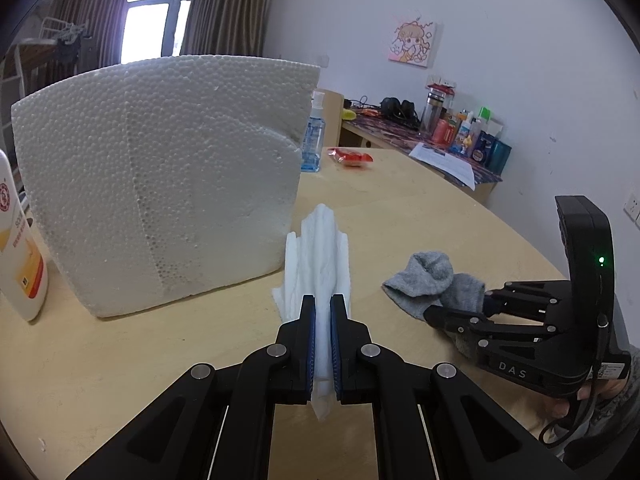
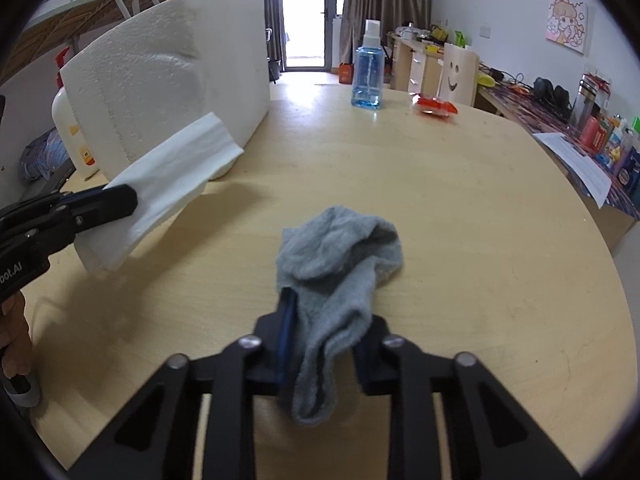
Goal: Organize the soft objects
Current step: 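Lift the grey sock with the right tool and carry it over the foam box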
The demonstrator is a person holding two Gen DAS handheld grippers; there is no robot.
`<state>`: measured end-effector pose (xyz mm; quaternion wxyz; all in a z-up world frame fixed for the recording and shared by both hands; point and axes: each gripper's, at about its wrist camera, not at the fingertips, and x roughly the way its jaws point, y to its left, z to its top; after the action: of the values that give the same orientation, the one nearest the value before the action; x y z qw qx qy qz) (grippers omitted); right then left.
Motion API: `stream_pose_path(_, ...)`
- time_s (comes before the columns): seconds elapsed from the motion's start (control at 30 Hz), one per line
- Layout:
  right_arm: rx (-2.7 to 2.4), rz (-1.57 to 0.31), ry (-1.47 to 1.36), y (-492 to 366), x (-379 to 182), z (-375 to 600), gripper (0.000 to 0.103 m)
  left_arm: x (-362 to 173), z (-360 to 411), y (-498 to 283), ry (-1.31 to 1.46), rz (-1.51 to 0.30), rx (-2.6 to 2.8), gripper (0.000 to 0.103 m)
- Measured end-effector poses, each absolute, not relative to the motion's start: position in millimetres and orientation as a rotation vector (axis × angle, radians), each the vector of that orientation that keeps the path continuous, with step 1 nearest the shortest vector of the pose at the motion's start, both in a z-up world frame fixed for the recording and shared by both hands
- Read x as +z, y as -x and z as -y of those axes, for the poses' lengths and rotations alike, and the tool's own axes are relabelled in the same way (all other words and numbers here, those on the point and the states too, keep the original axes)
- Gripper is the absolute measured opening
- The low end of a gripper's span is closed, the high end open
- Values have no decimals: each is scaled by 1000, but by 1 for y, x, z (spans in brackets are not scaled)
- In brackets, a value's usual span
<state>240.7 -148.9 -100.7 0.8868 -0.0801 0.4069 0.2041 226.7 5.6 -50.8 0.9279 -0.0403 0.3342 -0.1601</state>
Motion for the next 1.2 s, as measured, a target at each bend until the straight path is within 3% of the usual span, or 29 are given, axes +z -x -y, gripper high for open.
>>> stream_pose_path(0.2,424,-853,135,-241,-100,148,12,-49,-11,-222,84,-675,-312,7)
stream_pose_path(1.2,489,-540,32,-171,-14,160,12,23,-22,-135,8,-458,-228,7)
